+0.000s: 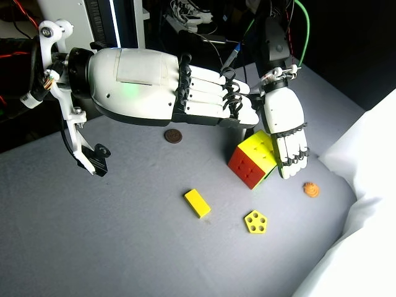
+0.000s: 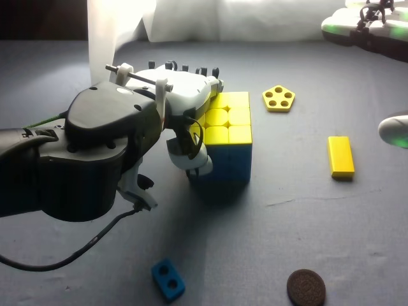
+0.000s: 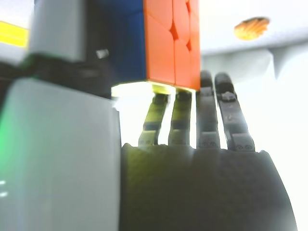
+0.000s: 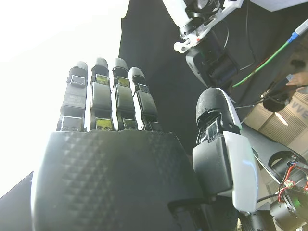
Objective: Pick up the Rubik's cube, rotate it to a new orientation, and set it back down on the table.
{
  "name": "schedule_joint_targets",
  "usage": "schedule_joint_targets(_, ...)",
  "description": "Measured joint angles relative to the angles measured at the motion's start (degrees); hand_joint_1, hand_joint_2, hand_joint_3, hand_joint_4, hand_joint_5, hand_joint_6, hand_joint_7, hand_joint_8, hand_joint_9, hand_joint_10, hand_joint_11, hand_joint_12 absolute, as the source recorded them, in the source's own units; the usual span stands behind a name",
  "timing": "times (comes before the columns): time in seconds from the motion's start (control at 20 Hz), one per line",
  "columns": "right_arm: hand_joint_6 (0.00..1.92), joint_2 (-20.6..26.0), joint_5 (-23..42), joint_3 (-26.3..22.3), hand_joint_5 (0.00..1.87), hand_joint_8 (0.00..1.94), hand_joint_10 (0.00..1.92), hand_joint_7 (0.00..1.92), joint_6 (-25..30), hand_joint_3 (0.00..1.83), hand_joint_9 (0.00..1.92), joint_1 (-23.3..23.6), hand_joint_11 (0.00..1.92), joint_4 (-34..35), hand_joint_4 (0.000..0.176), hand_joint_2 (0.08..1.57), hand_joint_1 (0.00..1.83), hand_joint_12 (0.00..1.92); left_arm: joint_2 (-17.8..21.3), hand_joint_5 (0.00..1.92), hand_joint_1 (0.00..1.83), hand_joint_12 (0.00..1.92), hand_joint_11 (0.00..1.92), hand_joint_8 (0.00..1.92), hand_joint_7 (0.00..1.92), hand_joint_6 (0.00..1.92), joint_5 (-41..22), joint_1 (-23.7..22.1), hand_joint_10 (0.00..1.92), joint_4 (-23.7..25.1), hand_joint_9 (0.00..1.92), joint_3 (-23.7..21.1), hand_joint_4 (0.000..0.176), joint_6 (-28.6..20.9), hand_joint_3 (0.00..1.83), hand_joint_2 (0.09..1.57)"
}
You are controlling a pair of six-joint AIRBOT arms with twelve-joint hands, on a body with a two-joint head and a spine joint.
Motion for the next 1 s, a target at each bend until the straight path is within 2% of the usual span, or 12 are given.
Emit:
schedule_joint_targets(0.05,0.01,0.0,0.0,0.0,0.07,0.0,0.01,0.11,0.0,0.0,0.1,0.0,0.02,-0.02,0.0,1.29,0.0,0.01,0.0,0.51,1.13,1.39,0.0,1.05,0.24,0.1,0.02,0.0,1.25,-0.09,0.2,0.0,0.0,-0.09,0.01,1.02)
schedule_joint_targets(0.1,0.01,0.0,0.0,-0.04,0.08,0.01,0.01,0.11,0.0,0.0,0.1,0.0,0.02,0.0,0.0,1.29,0.0,0.01,0.04,0.38,1.16,1.67,0.06,1.58,0.13,0.9,-0.04,0.0,1.63,-0.63,0.19,0.0,0.0,-0.59,0.01,1.1)
schedule_joint_targets(0.15,0.01,0.0,0.0,-0.04,0.08,0.01,0.01,0.11,0.0,0.0,0.1,0.0,0.02,0.0,0.0,1.29,0.0,0.01,0.04,0.38,1.16,1.67,0.06,1.58,0.13,0.9,-0.04,-0.02,1.63,-0.7,0.19,0.0,0.0,-0.79,0.01,1.1)
schedule_joint_targets(0.2,0.01,0.0,0.0,-0.04,0.08,0.01,0.01,0.12,0.0,0.0,0.11,0.0,0.03,0.0,0.0,1.29,0.0,0.02,0.04,0.56,1.03,1.9,0.06,1.83,0.13,1.58,-0.04,-0.04,1.87,-0.94,0.17,0.0,0.0,-0.83,0.04,1.31)
schedule_joint_targets(0.35,0.01,0.0,0.02,-0.04,0.07,0.0,0.0,0.11,0.0,0.0,0.09,0.0,0.01,0.02,0.0,1.3,0.0,0.02,0.15,0.63,1.06,1.92,0.07,1.86,0.17,1.53,-0.39,-0.37,1.92,-1.31,0.19,-0.24,0.0,-0.74,0.0,1.3)
schedule_joint_targets(0.45,0.01,0.0,0.02,-0.04,0.1,0.0,0.01,0.12,0.0,0.0,0.1,-0.02,0.0,-0.02,0.0,1.3,0.01,0.06,0.87,0.59,1.04,1.92,0.04,1.9,0.15,1.58,-0.13,-0.92,1.92,-2.36,0.16,-1.14,0.0,0.2,0.01,1.32)
schedule_joint_targets(0.5,0.01,0.0,0.2,-0.04,0.09,0.0,0.01,0.13,-0.02,0.0,0.11,-0.35,0.0,0.15,0.0,1.3,0.0,0.07,1.07,0.57,1.03,1.92,0.05,1.91,0.33,1.65,-0.02,-1.11,1.92,-2.93,0.16,-1.4,0.0,0.46,0.01,1.4)
schedule_joint_targets(0.6,0.0,0.0,0.11,-0.02,0.06,0.0,0.0,0.09,-0.15,0.0,0.08,-0.42,0.0,-0.02,0.0,1.3,0.0,0.01,1.95,0.55,1.03,1.92,0.04,1.92,0.37,1.67,0.22,-1.99,1.92,-4.35,0.14,-2.45,0.0,1.44,0.01,1.42)
schedule_joint_targets(0.8,0.01,0.28,3.52,-0.04,0.07,0.02,0.04,0.14,-0.26,0.0,0.16,-0.87,0.06,0.46,0.0,1.3,0.0,0.03,4.46,0.54,1.02,1.92,0.03,1.91,0.38,1.68,0.02,-6.84,1.92,-9.57,0.12,-4.81,0.0,8.02,0.0,1.42)
schedule_joint_targets(0.85,0.01,0.5,4.81,-0.04,0.11,0.02,0.08,0.18,-0.87,0.0,0.19,-1.09,0.01,0.81,0.0,1.29,0.0,0.39,5.07,0.52,1.01,1.92,0.02,1.91,0.38,1.7,-0.24,-7.82,1.92,-10.08,0.12,-5.38,0.0,8.98,0.01,1.43)
schedule_joint_targets(0.9,0.01,0.72,6.54,-0.04,0.12,0.02,0.11,0.2,-1.86,0.0,0.2,-1.09,0.0,1.84,0.0,1.28,0.0,0.59,5.86,0.54,1.02,1.92,0.02,1.88,0.39,1.69,-0.66,-9.05,1.92,-11.23,0.13,-6.21,0.0,9.99,0.0,1.42)
schedule_joint_targets(1.0,0.02,1.22,9.35,-0.04,0.14,0.02,0.16,0.26,-2.84,0.0,0.22,-1.09,0.0,4.5,0.0,1.28,0.0,0.77,6.56,0.5,1.0,1.92,0.02,1.89,0.38,1.76,-1.86,-10.54,1.92,-14.08,0.13,-7.56,0.003,11.63,0.0,1.44)
